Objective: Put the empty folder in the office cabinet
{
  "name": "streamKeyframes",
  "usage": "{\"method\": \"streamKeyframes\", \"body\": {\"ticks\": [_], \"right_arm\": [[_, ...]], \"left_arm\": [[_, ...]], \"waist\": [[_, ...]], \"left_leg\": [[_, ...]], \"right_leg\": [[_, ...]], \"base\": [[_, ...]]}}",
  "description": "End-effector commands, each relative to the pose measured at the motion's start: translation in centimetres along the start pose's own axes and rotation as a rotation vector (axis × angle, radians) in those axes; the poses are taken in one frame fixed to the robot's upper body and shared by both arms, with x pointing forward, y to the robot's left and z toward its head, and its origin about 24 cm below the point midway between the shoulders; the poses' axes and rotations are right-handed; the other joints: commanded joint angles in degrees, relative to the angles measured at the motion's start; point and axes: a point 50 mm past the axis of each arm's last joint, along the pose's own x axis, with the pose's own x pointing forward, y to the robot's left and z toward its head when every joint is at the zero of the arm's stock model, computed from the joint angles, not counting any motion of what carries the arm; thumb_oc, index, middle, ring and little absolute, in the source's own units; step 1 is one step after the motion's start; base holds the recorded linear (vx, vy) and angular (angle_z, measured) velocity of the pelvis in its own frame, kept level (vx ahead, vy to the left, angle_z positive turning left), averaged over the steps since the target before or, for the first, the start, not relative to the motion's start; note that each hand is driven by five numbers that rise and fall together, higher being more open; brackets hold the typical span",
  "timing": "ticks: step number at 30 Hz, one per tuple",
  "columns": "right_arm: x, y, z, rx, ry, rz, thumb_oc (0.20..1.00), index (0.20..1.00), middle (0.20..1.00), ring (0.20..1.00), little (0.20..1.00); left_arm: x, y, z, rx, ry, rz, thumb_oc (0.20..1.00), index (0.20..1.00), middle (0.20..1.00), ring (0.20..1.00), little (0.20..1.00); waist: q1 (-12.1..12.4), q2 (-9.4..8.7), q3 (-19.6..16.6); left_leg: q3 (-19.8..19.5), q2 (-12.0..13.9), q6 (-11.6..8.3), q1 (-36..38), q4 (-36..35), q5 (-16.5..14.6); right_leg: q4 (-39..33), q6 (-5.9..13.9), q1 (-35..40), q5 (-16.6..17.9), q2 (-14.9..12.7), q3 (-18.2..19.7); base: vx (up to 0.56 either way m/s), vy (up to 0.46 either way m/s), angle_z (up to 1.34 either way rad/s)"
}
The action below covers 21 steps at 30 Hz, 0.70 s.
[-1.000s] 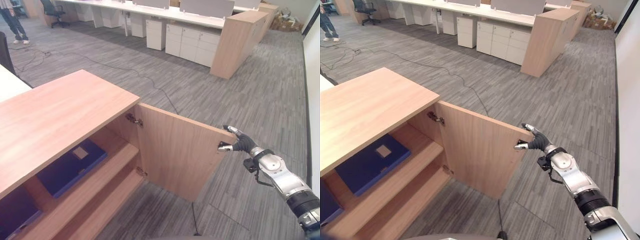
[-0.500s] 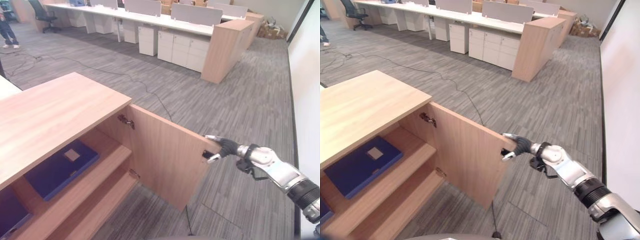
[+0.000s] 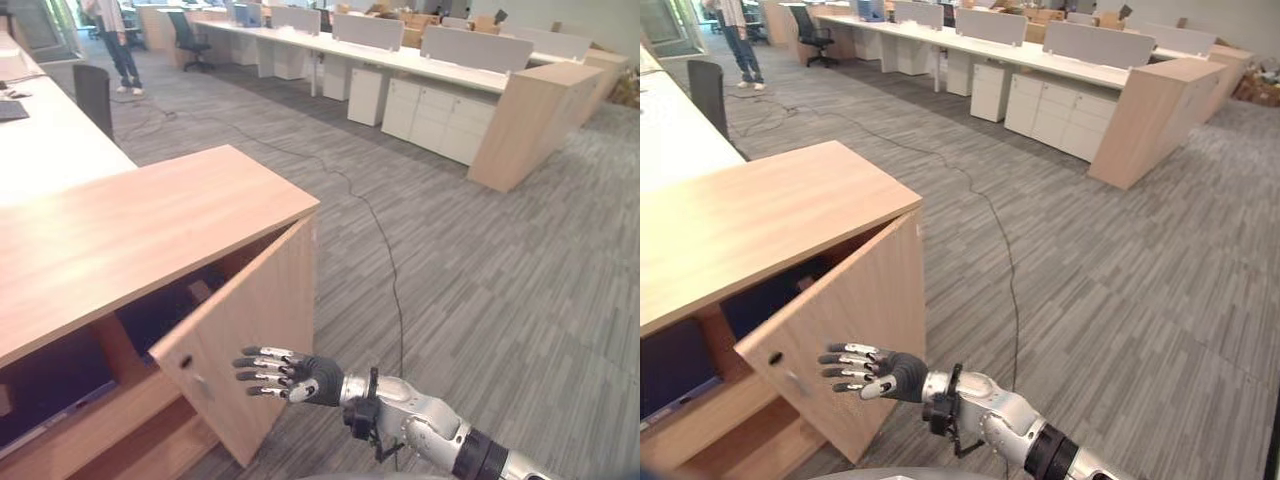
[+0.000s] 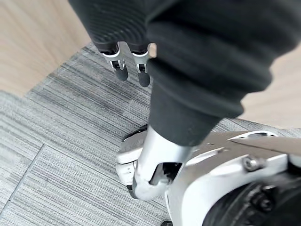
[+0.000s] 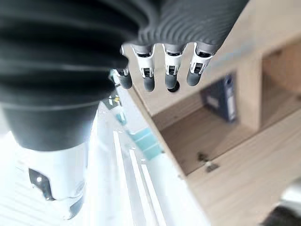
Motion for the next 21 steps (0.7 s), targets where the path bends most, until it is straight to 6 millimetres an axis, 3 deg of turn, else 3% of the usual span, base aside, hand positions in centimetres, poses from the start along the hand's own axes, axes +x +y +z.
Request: {"method": "streamKeyframes", "body": {"ticks": [1, 10, 17, 21], "right_arm": [[0.5, 0.3, 1.8, 0.015, -0.103, 0.041, 1.0, 1.0, 1.0, 1.0, 1.0], [-1.3, -0.6, -0.1, 0.058, -0.051, -0.014, 1.0, 1.0, 1.0, 1.0, 1.0], [-2.3, -1.5, -0.8, 0.024, 0.013, -0.044, 1.0, 1.0, 1.0, 1.0, 1.0], [-2.5, -2.3, -1.3, -0.008, 0.062, -0.08, 1.0, 1.0, 1.0, 1.0, 1.0]], "left_arm": [[0.2, 1.1, 1.0, 0.073, -0.011, 0.029, 1.0, 1.0, 1.0, 1.0, 1.0], [0.2, 1.2, 1.0, 0.051, -0.014, 0.017, 1.0, 1.0, 1.0, 1.0, 1.0], [0.2, 2.7, 2.1, 0.004, -0.049, 0.037, 1.0, 1.0, 1.0, 1.0, 1.0], [0.2, 3.7, 2.8, -0.007, -0.063, 0.06, 1.0, 1.0, 1.0, 1.0, 1.0]], "waist": [[0.1, -1.05, 2.6], [0.1, -0.53, 2.9], [0.8, -0.08, 4.7], [1.6, 0.01, 6.7]], "left_leg": [[-2.2, -1.4, 1.4, -3.2, -0.1, -0.5], [-2.8, 0.6, 0.18, -3.2, -0.1, 0.8], [-4.1, 5.1, -2.22, -5.1, 1.9, 3.4], [-5.9, 6.2, -2.91, -7.4, 3.6, 5.2]], "right_leg": [[0.4, 1.73, 2.6, -7.7, -0.5, 2.1], [0.4, 0.97, 2.9, -9.1, 1.2, 2.0], [0.4, -1.08, 2.9, -11.6, 5.3, 1.6], [0.4, -1.74, 2.6, -12.3, 6.4, 0.8]], "base": [[0.01, -0.055, -0.01], [0.0, -0.082, 0.0], [-0.04, -0.177, 0.07], [-0.08, -0.116, 0.07]]}}
